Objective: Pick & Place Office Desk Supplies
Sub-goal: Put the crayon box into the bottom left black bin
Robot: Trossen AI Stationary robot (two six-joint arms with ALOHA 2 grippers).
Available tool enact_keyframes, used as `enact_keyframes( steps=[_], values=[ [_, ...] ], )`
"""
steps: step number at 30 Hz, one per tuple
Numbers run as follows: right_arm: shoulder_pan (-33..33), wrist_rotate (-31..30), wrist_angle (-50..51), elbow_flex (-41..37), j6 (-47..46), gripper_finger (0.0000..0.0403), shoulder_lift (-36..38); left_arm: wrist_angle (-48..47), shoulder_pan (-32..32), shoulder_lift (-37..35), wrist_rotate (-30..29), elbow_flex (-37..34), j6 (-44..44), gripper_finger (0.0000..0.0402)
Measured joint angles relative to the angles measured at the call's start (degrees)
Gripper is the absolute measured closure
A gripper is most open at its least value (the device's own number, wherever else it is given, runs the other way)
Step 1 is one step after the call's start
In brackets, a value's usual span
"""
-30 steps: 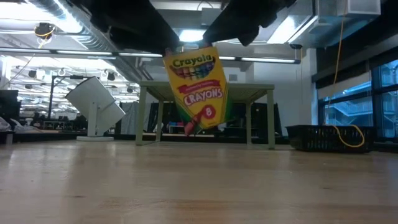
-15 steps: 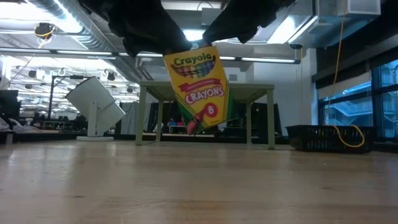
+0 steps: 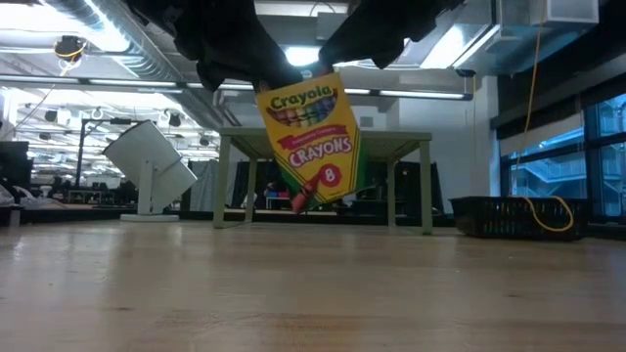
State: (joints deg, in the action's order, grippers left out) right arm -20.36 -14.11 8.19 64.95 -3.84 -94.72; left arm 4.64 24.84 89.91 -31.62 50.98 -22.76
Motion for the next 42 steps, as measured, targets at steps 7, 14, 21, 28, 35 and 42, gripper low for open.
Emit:
enact_keyframes(
  steps=[7,14,21,28,35,42],
  values=[
    [0.0,0.2,1.92,0.69,-1.79,0.0225,0.25,-0.02,0.0,0.0,-0.31,0.0,0.0,0.04],
    [0.0,1.62,24.09,11.21,-14.88,0.0154,3.81,-0.15,0.49,-2.07,1.19,0.27,-0.63,0.04],
    [-2.52,3.18,29.11,13.94,-19.66,0.0161,4.78,-6.01,2.98,-10.8,13.53,0.31,-4.2,0.04],
    [-5.27,1.67,29.02,13.94,-19.67,0.0181,4.74,-17.78,5.78,-24.2,29.03,0.28,-15.69,0.04],
    [-6.55,-0.92,28.72,13.94,-19.71,0.0196,4.74,-34.65,13.41,-33.88,38.24,0.28,-15.4,0.0399],
    [-6.54,-2.4,28.7,13.94,-20.92,0.0203,4.74,-41.56,23.38,-36.07,32.15,0.28,-25.83,0.0401]
  ],
)
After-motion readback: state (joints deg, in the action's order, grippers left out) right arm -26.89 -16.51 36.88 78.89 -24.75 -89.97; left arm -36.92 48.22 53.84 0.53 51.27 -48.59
